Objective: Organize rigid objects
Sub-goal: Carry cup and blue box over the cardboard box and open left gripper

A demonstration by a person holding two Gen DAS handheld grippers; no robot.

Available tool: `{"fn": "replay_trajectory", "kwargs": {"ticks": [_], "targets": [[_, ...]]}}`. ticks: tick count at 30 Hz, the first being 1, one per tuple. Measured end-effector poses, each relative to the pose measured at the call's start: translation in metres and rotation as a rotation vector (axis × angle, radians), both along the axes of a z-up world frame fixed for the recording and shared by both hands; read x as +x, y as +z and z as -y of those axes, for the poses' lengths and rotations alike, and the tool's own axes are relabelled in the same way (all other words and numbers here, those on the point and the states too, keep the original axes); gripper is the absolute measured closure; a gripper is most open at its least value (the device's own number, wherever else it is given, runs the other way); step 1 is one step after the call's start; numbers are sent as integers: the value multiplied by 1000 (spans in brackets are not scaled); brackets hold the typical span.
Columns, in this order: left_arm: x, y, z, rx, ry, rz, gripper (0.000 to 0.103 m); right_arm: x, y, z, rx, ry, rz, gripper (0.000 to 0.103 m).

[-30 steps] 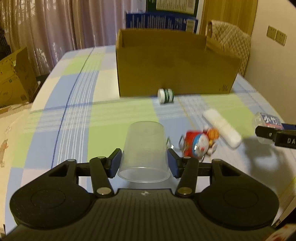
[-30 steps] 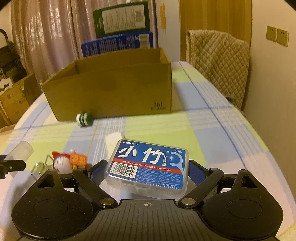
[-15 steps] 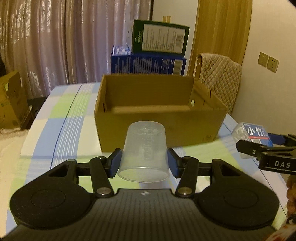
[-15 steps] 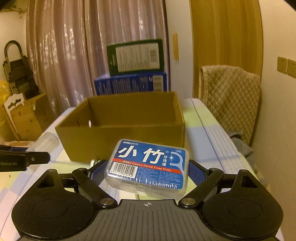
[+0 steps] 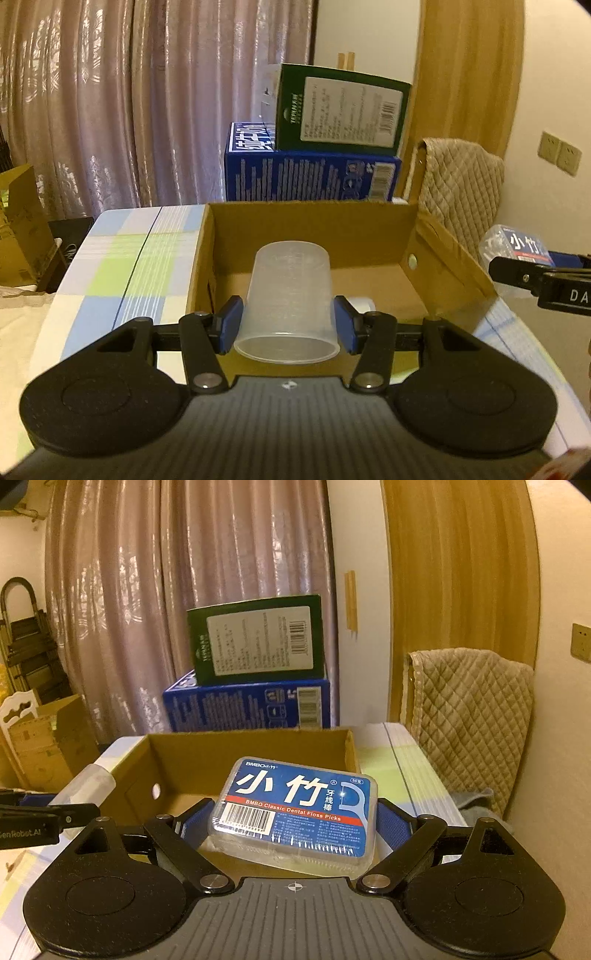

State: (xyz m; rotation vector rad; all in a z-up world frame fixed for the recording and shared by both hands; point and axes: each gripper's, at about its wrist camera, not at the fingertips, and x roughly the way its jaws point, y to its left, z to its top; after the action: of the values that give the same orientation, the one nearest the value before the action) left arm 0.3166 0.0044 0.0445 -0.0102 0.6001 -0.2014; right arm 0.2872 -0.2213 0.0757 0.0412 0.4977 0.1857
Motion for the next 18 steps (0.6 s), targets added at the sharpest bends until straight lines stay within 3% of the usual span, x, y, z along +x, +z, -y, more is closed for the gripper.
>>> {"fn": "replay_trajectory", "kwargs": {"ticks": [9, 18], "targets": [[56, -8, -5, -19, 2, -20, 55, 63, -20, -13, -2, -9, -29, 15], [90, -28, -3, -23, -1, -73, 55, 95, -42, -24, -16, 0, -68, 15]]}}
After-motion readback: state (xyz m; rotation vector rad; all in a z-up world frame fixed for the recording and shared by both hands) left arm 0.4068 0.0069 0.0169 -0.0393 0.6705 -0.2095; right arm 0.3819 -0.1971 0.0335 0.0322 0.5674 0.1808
